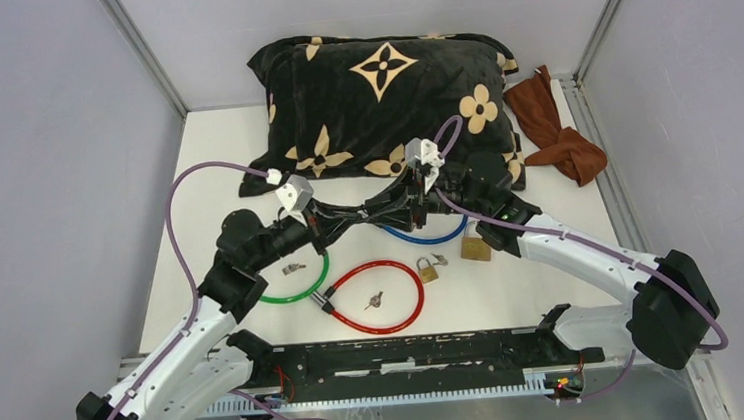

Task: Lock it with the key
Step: Lock the lock.

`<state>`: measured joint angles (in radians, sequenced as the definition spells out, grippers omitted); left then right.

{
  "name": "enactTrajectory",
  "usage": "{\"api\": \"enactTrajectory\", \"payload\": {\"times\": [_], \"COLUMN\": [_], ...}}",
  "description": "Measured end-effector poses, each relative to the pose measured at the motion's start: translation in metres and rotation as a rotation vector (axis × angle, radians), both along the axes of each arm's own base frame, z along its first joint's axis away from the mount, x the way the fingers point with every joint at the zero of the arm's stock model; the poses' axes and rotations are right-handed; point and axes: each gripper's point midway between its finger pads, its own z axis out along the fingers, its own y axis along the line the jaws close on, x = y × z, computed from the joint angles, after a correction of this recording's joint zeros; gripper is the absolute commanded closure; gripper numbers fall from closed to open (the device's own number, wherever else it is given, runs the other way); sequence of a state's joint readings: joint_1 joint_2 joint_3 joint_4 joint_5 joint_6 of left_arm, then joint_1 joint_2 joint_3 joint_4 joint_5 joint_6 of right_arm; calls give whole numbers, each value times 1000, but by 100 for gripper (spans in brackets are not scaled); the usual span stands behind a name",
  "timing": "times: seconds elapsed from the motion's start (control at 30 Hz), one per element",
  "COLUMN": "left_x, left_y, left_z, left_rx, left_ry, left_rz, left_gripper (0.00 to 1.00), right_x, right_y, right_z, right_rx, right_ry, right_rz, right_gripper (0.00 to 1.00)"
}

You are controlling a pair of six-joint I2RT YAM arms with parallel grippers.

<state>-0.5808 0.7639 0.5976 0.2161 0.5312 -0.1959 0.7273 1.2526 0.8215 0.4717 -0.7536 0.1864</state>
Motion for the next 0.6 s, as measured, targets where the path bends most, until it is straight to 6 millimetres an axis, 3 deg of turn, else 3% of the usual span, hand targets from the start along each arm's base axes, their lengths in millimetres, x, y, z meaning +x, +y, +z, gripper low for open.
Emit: {"api": "enactTrajectory", "payload": {"times": [0.23, 0.6], "left_x": [16, 24], "left_y": [4, 7], "left_z": [-11, -21], "left_rx": [40, 59], "left_ry": [-3, 37], "left_rz": [76, 125], "left_gripper": [98, 98], "right_x": [14, 23], "right_y": [6, 11], "right_z": [-9, -19], "right_rx": [-45, -38], "right_ry": [-10, 15], "right_rz": [-16, 0], "right_gripper": [100, 100]}}
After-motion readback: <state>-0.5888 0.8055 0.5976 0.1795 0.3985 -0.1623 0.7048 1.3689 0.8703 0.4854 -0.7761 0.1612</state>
